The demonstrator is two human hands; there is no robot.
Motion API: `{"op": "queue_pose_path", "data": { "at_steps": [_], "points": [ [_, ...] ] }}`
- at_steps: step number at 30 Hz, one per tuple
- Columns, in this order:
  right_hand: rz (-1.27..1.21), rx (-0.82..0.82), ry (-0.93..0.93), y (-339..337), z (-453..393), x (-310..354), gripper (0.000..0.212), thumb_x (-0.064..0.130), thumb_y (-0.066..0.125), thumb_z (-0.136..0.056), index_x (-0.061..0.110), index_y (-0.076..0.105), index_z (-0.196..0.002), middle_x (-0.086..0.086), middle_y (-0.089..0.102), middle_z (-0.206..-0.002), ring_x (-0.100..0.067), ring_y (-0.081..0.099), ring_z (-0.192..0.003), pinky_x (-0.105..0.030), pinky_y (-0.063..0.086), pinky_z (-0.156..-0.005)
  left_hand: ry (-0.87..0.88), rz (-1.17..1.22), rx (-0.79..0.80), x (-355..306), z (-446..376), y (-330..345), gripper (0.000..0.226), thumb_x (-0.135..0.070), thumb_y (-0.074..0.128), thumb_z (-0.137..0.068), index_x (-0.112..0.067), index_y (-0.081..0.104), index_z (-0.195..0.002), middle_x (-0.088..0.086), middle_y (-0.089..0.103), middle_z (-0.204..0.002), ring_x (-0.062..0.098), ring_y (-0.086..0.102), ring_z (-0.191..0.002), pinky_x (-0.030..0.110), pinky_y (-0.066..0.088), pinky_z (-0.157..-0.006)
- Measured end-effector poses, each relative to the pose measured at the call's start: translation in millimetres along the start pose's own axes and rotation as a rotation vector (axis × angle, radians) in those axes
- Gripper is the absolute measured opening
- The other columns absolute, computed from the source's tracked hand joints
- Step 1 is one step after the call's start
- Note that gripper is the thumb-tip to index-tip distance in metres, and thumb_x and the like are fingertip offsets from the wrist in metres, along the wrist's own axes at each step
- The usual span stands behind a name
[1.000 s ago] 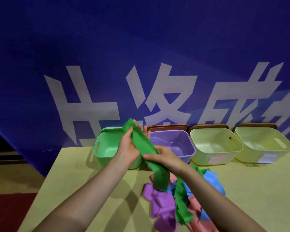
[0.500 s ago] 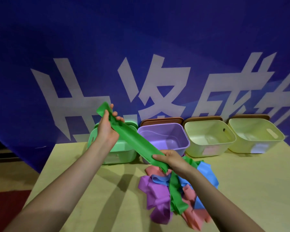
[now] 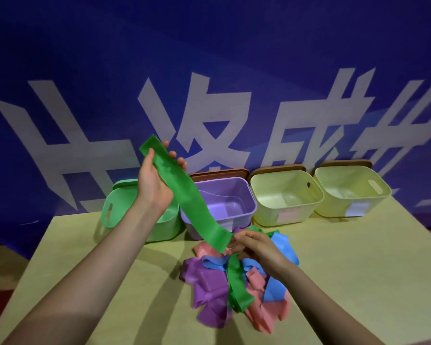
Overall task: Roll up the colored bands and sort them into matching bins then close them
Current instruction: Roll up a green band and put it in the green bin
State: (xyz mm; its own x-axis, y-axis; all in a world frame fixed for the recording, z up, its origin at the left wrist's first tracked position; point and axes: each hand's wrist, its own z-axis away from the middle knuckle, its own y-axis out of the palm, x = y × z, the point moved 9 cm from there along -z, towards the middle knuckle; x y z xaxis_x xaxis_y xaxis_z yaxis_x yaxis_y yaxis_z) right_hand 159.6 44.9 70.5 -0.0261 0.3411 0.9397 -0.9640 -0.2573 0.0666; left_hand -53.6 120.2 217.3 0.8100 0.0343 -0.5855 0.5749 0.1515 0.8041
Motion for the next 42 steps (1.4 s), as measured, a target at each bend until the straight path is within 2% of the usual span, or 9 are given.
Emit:
{"op": "queue_pose_path", "data": {
  "at_steps": [5, 8, 16, 20, 22, 27, 30, 37, 42],
  "points": [
    [0.051, -0.008, 0.019, -16, -2, 4, 0.016, 0.011, 0.055, -0.095, 0.009, 0.061, -0.080, -0.008, 0.071, -0.079, -0.015, 0.070, -0.067, -0.018, 0.048, -0.056, -0.069, -0.069, 0.053, 32, 6, 33, 0.031, -0.034, 0.037, -0.101, -0.016, 0.061, -0.095, -0.003, 0.056, -0.066, 0.010, 0.053, -0.058, 0.022, 0.048, -0.060],
    [0.098, -0.051, -0.015, -30, -2, 18, 0.017, 0.013, 0.054, -0.096, 0.008, 0.062, -0.082, 0.000, 0.071, -0.074, -0.012, 0.069, -0.065, -0.021, 0.047, -0.058, -0.114, -0.257, 0.097, 57, 12, 47, 0.033, -0.033, 0.035, -0.102, -0.014, 0.061, -0.096, -0.003, 0.053, -0.063, 0.010, 0.050, -0.052, 0.021, 0.046, -0.055],
    [0.107, -0.200, -0.452, -67, 20, 125, 0.018, 0.013, 0.054, -0.096, -0.001, 0.066, -0.095, -0.004, 0.063, -0.079, -0.011, 0.057, -0.066, -0.021, 0.045, -0.057, -0.171, -0.663, 0.129, 114, 33, 53, 0.049, -0.036, 0.030, -0.103, -0.003, 0.064, -0.091, 0.008, 0.058, -0.061, 0.018, 0.054, -0.049, 0.024, 0.046, -0.051],
    [0.185, -0.116, -0.539, -62, 23, 150, 0.008, 0.010, 0.063, -0.090, 0.014, 0.069, -0.094, 0.004, 0.066, -0.083, -0.003, 0.058, -0.074, -0.015, 0.045, -0.065, -0.173, -0.723, 0.085, 136, 40, 53, 0.047, -0.036, 0.034, -0.102, -0.006, 0.066, -0.084, 0.011, 0.061, -0.061, 0.019, 0.056, -0.047, 0.027, 0.047, -0.053],
    [0.224, -0.124, -0.560, -64, 19, 151, 0.016, 0.004, 0.066, -0.086, 0.020, 0.066, -0.083, 0.008, 0.064, -0.077, 0.001, 0.055, -0.070, -0.013, 0.044, -0.067, -0.177, -0.735, 0.084, 145, 40, 53, 0.048, -0.035, 0.034, -0.102, -0.005, 0.067, -0.084, 0.012, 0.062, -0.061, 0.021, 0.057, -0.049, 0.029, 0.048, -0.055],
    [0.248, -0.135, -0.589, -79, 9, 144, 0.011, 0.004, 0.070, -0.083, 0.014, 0.067, -0.079, -0.004, 0.064, -0.079, -0.011, 0.055, -0.075, -0.021, 0.046, -0.068, -0.245, -0.758, 0.107, 164, 44, 52, 0.046, -0.036, 0.035, -0.102, -0.004, 0.065, -0.088, 0.012, 0.064, -0.063, 0.024, 0.059, -0.049, 0.028, 0.050, -0.052],
    [0.279, -0.131, -0.577, -83, 3, 138, 0.015, 0.009, 0.072, -0.082, 0.022, 0.067, -0.076, 0.002, 0.062, -0.080, -0.017, 0.057, -0.078, -0.026, 0.046, -0.068, -0.276, -0.733, 0.093, 174, 44, 52, 0.042, -0.034, 0.036, -0.102, -0.006, 0.065, -0.091, 0.012, 0.065, -0.063, 0.024, 0.059, -0.049, 0.030, 0.051, -0.054],
    [0.267, -0.248, -0.568, -94, -17, 138, 0.026, 0.005, 0.068, -0.084, 0.026, 0.065, -0.069, 0.008, 0.062, -0.070, -0.004, 0.055, -0.066, -0.021, 0.044, -0.063, -0.292, -0.726, 0.086, 183, 34, 50, 0.030, -0.025, 0.040, -0.102, -0.003, 0.060, -0.104, 0.014, 0.066, -0.067, 0.026, 0.061, -0.051, 0.030, 0.053, -0.054],
    [0.135, -0.302, -0.576, -100, -27, 136, 0.029, -0.003, 0.064, -0.086, 0.025, 0.066, -0.080, 0.016, 0.061, -0.063, -0.002, 0.051, -0.061, -0.014, 0.042, -0.060, -0.300, -0.768, 0.068, 188, 26, 39, 0.023, -0.021, 0.042, -0.101, -0.008, 0.060, -0.095, 0.013, 0.067, -0.065, 0.026, 0.062, -0.052, 0.033, 0.052, -0.059]
  ]
}}
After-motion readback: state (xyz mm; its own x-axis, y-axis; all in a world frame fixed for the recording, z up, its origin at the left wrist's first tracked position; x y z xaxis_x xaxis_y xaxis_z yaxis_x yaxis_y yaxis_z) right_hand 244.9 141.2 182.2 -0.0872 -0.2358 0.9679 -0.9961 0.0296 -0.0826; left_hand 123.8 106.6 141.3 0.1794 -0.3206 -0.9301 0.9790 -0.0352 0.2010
